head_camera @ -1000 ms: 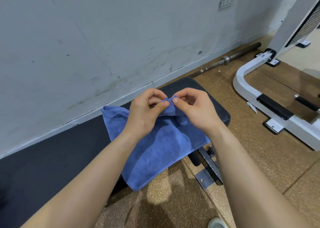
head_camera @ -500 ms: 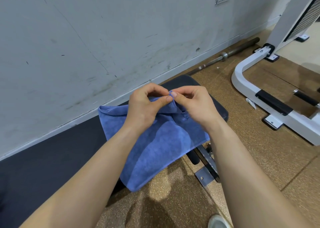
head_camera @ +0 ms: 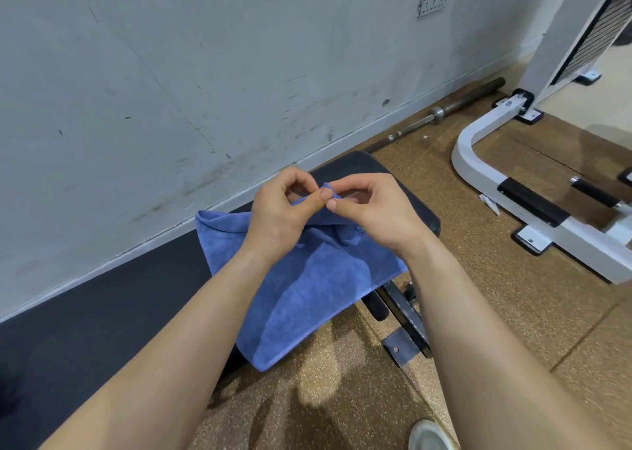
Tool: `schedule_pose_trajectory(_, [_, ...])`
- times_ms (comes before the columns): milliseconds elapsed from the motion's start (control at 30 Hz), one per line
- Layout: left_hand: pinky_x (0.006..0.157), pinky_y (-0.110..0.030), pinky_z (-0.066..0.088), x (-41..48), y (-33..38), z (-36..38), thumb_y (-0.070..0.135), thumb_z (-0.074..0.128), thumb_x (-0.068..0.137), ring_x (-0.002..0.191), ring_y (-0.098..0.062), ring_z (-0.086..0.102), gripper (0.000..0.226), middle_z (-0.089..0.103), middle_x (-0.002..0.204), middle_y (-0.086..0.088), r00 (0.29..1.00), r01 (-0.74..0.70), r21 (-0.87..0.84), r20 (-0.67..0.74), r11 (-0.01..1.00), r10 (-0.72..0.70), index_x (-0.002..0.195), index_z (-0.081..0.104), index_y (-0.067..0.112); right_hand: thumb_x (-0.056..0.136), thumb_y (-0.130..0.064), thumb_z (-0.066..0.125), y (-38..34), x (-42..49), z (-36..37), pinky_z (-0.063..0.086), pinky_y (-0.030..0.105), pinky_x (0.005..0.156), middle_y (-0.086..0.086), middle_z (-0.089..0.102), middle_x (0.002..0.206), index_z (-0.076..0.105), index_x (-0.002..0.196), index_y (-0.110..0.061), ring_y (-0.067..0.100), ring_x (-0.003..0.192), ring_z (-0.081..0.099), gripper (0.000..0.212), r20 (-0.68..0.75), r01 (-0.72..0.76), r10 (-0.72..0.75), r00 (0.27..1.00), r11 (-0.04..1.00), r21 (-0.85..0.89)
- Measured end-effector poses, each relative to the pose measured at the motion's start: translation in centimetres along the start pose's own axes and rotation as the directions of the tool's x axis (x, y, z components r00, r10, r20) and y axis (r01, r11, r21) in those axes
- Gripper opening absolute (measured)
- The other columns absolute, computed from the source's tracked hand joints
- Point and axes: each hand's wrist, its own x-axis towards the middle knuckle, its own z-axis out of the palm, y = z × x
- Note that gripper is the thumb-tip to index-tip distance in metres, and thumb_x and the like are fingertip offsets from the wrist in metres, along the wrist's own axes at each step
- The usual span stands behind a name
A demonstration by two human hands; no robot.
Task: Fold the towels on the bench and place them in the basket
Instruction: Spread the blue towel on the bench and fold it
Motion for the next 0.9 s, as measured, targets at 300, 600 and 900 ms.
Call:
schedule_pose_trajectory(300, [0.054,-0.012,0.034,-2.9,2.2,-3.5,0.022,0.077,0.086,0.053,-0.002,0.044,0.018,0.053,0.054,0.016,0.999,0.009,0.087,0.031,0.996,-0.012,0.075,0.067,0.011,0.092,-0.014,0.07,-4.1,-1.9,1.3,0.057,0.033,0.084,0.001,0.076,0.092,0.074,0.097,-0.015,0.017,0.088,0.071,0.007,-0.062,0.035,-0.036,0.997,0.999,-0.031])
schedule_pose_trajectory(600, [0.063,-0.034,0.046,-8.5,3.9,-11.4,0.04,0.082,0.075,0.065,-0.007,0.057,0.018,0.063,0.066,0.008,0.998,0.017,0.442,0.041,0.897,-0.039,0.073,0.068,0.03,0.092,-0.015,0.067,-12.8,-2.5,3.2,0.048,0.026,0.077,-0.016,0.067,0.075,0.069,0.083,-0.028,0.005,0.073,0.06,0.016,0.01,0.047,-0.046,0.999,0.994,-0.103])
schedule_pose_trajectory(900, [0.072,-0.035,0.049,-16.0,3.7,-19.2,0.047,0.073,0.072,0.074,-0.008,0.057,0.022,0.063,0.072,0.012,0.998,0.059,0.583,-0.055,0.81,-0.033,0.067,0.062,0.029,0.094,-0.009,0.065,-19.3,-4.1,6.3,0.047,0.032,0.084,0.002,0.066,0.087,0.069,0.086,-0.021,0.015,0.084,0.059,0.015,-0.003,0.087,-0.088,0.996,0.996,-0.018])
